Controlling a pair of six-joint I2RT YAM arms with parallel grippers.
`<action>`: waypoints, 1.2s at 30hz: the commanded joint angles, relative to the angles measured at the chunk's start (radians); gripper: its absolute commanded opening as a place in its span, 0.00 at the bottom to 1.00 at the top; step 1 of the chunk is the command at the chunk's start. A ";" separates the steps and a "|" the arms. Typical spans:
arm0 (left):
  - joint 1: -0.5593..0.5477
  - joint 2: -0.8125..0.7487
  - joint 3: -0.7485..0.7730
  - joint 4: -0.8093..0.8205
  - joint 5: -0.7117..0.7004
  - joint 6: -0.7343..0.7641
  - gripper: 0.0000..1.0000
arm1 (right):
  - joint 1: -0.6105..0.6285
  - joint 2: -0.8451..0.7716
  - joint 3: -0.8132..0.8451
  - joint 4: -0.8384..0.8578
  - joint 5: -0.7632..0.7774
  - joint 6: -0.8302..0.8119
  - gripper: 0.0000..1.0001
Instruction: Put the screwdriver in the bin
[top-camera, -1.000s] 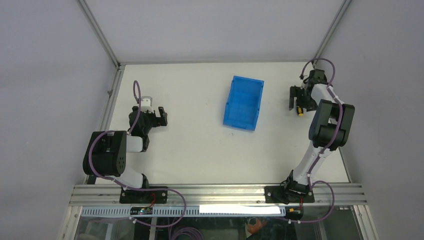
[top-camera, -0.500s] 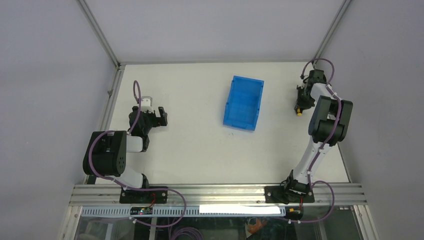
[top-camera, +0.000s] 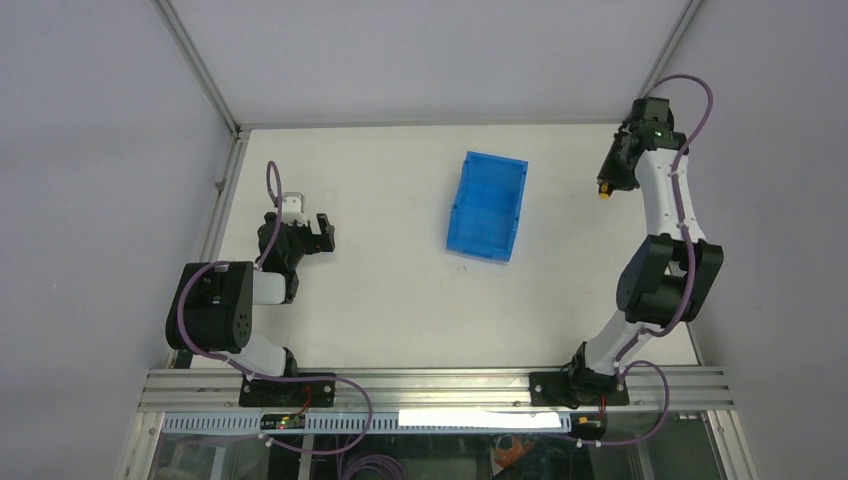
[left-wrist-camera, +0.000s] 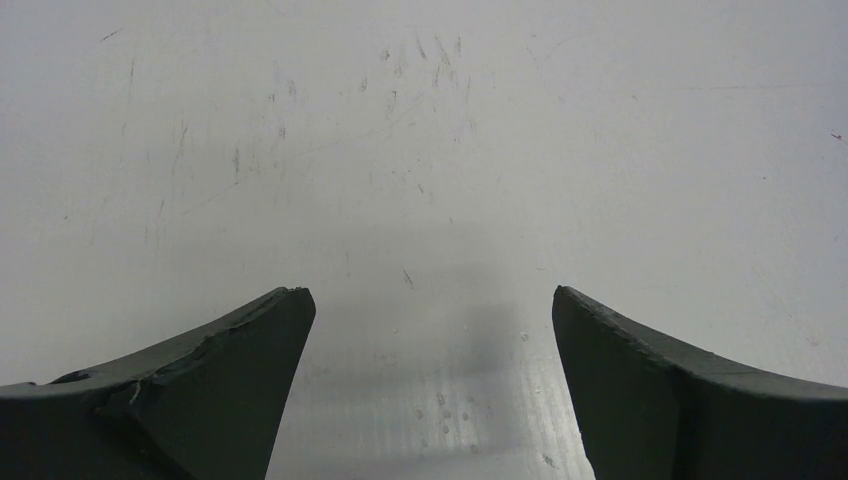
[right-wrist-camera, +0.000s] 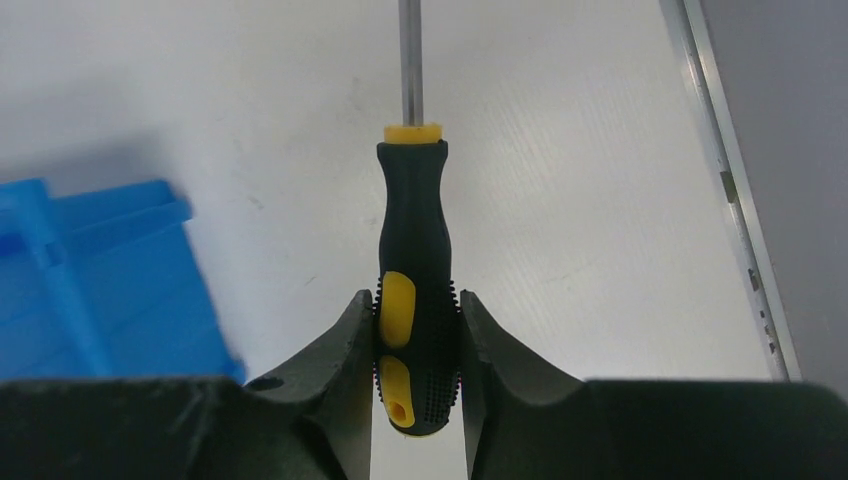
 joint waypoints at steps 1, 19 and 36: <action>-0.009 -0.035 0.019 0.031 0.016 -0.011 0.99 | 0.114 -0.130 0.054 -0.126 0.070 0.151 0.00; -0.009 -0.035 0.019 0.031 0.016 -0.011 0.99 | 0.653 -0.137 0.013 0.026 0.258 0.377 0.00; -0.009 -0.034 0.019 0.031 0.017 -0.011 0.99 | 0.753 0.062 -0.196 0.245 0.279 0.448 0.00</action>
